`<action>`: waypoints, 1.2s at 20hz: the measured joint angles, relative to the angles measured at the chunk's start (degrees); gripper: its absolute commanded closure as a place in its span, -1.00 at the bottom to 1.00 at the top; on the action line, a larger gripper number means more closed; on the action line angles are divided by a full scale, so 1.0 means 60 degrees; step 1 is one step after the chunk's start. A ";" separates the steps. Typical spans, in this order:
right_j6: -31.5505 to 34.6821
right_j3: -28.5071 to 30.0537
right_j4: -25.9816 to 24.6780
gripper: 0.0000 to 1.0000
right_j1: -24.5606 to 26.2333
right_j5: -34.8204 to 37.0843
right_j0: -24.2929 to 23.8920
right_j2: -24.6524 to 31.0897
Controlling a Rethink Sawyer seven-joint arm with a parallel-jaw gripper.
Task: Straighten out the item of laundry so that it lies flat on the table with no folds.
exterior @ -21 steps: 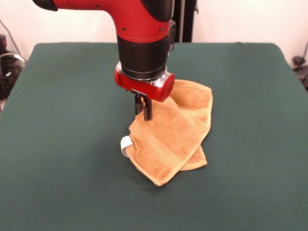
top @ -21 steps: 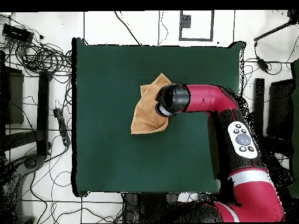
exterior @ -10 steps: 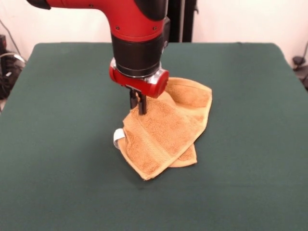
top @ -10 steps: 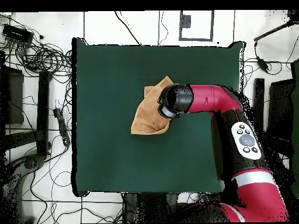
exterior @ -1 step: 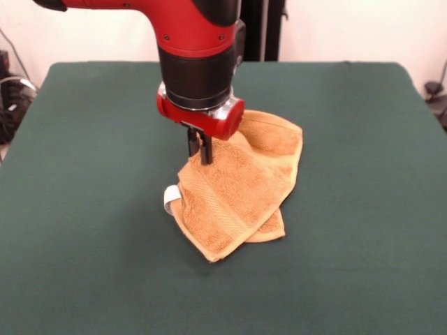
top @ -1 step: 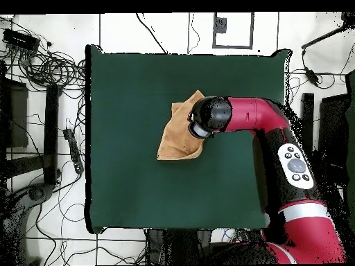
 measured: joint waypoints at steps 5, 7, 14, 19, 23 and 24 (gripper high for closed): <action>0.0000 -0.0159 -0.0018 1.00 -0.0005 0.0171 -0.0024 0.0105; -0.0002 -0.0219 -0.0018 1.00 -0.0030 0.0253 -0.0035 0.0167; -0.0002 -0.0223 -0.0014 1.00 -0.0174 0.0273 -0.0036 0.0244; -0.0002 -0.0244 -0.0014 1.00 -0.0314 0.0273 0.0096 0.0243; -0.0002 -0.0252 0.0057 1.00 -0.0451 0.0273 0.0360 0.0243; -0.0002 -0.0253 0.0071 1.00 -0.0484 0.0273 0.0433 0.0244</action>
